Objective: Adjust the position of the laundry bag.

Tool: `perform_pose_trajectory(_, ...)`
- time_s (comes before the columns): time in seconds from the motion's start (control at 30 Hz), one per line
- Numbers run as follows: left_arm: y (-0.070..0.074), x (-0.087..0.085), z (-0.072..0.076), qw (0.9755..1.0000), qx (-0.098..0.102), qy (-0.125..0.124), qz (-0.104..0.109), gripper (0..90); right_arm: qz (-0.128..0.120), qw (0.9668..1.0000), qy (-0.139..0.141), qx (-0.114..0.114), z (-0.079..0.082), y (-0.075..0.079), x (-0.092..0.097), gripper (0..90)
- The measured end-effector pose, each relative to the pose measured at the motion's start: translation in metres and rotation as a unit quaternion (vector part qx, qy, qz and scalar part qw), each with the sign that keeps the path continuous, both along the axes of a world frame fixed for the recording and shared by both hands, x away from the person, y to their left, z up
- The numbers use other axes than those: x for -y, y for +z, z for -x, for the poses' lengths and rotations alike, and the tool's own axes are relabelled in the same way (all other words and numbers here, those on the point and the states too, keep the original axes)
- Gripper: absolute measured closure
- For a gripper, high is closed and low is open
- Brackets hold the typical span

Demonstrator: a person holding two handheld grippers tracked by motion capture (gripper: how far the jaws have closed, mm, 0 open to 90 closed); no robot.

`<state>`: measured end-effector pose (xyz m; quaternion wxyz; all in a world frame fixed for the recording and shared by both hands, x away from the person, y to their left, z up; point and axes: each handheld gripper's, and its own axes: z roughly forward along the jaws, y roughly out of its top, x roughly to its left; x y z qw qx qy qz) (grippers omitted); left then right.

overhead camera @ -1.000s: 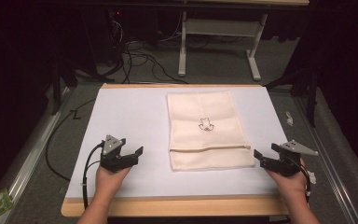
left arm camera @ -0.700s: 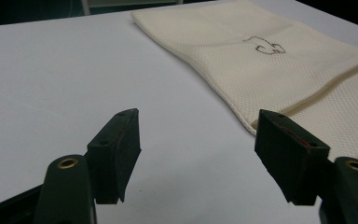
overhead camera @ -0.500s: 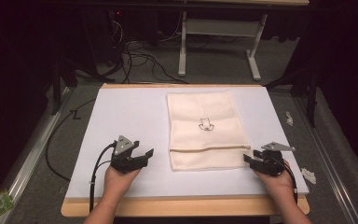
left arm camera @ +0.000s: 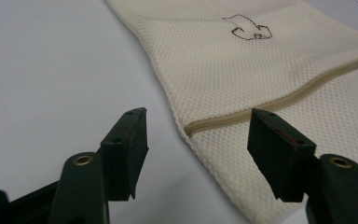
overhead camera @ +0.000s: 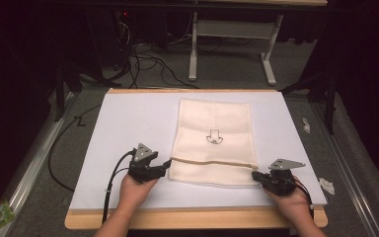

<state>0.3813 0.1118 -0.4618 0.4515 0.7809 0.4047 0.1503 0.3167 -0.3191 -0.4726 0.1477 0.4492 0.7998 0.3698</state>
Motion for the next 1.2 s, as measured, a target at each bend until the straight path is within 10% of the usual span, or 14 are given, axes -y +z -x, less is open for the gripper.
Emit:
perform_pose_trajectory(0.17,-0.008,0.017,-0.017,0.9997,-0.016,0.004,-0.017,38.7,-0.001,0.9969,-0.050,0.061,0.016,0.006,0.007,52.5)
perform_pose_trajectory(0.4,-0.019,0.036,-0.037,0.9974,-0.064,-0.011,-0.031,44.1,0.003,0.9924,-0.102,0.070,0.028,0.004,0.033,49.2)
perform_pose_trajectory(0.6,-0.019,0.042,-0.040,0.9974,-0.053,-0.016,-0.046,50.6,-0.002,0.9896,-0.129,0.064,0.039,0.003,0.049,49.4)
perform_pose_trajectory(0.8,-0.016,0.039,-0.039,0.9965,-0.067,-0.041,-0.028,81.1,-0.003,0.9884,-0.133,0.073,0.046,0.006,0.052,48.5)
perform_pose_trajectory(1.2,-0.011,0.037,-0.005,0.9926,-0.036,-0.086,-0.077,81.9,-0.018,0.9889,-0.122,0.084,0.029,0.009,0.042,43.4)
